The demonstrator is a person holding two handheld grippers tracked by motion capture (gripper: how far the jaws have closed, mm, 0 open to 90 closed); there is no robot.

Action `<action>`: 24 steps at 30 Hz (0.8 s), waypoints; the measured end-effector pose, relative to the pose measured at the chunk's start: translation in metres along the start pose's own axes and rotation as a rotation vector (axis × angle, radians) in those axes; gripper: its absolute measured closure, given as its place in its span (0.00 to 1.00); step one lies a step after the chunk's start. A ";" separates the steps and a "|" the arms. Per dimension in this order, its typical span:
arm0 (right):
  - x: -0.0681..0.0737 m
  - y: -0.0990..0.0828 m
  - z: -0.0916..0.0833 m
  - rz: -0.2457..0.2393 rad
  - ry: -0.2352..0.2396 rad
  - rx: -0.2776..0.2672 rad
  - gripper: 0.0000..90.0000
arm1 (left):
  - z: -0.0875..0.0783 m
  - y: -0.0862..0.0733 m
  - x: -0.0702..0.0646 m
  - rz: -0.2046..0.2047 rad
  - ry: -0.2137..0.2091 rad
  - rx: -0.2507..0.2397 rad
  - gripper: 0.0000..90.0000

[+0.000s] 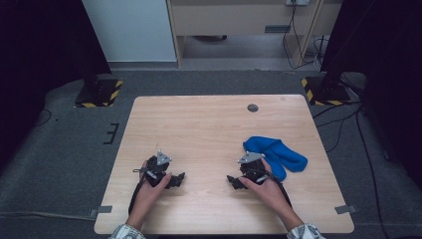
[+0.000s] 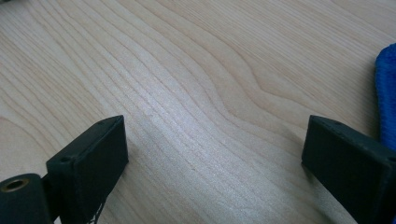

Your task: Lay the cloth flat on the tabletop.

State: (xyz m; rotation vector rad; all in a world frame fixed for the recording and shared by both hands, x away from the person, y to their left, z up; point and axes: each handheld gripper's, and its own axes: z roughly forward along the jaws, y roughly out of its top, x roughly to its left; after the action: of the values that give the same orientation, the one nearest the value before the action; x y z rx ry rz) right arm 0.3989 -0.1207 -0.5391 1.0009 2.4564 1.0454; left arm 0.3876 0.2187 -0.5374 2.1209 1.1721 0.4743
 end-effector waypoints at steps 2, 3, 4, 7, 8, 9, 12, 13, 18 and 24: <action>0.000 0.000 0.000 0.001 0.000 0.000 0.08 | 0.000 0.000 0.000 0.001 -0.001 0.001 0.00; 0.000 0.000 0.000 0.000 0.000 0.000 0.08 | 0.000 0.000 0.000 0.001 -0.001 0.001 0.00; 0.000 0.000 0.000 0.000 0.000 0.000 0.08 | 0.000 0.000 0.000 0.001 -0.001 0.001 0.00; 0.000 0.000 0.000 0.005 -0.004 0.000 0.08 | 0.000 0.001 0.000 0.003 -0.003 0.001 0.00; 0.000 0.000 0.000 0.005 -0.004 0.000 0.08 | 0.000 0.001 0.000 0.003 -0.003 0.001 0.00; 0.000 0.000 0.000 0.008 -0.008 0.000 0.08 | 0.001 0.001 0.000 0.003 -0.003 0.001 0.00; 0.000 0.000 -0.001 0.012 -0.007 0.003 0.08 | 0.001 0.001 0.000 0.003 -0.004 0.000 0.00; 0.000 -0.001 -0.002 0.014 -0.011 -0.004 0.11 | 0.001 0.001 0.001 0.004 -0.004 0.000 0.00; -0.003 0.004 -0.018 0.009 0.010 -0.037 0.16 | 0.004 0.004 0.001 0.004 -0.005 0.001 0.00; -0.018 0.003 -0.044 0.030 -0.069 -0.112 0.22 | 0.003 0.003 0.001 0.007 -0.008 -0.001 0.00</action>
State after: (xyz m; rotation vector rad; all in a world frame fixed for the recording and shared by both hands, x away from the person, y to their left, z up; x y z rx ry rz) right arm 0.3918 -0.1546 -0.5063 1.0241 2.3077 1.1251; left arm 0.3923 0.2172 -0.5375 2.1248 1.1598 0.4694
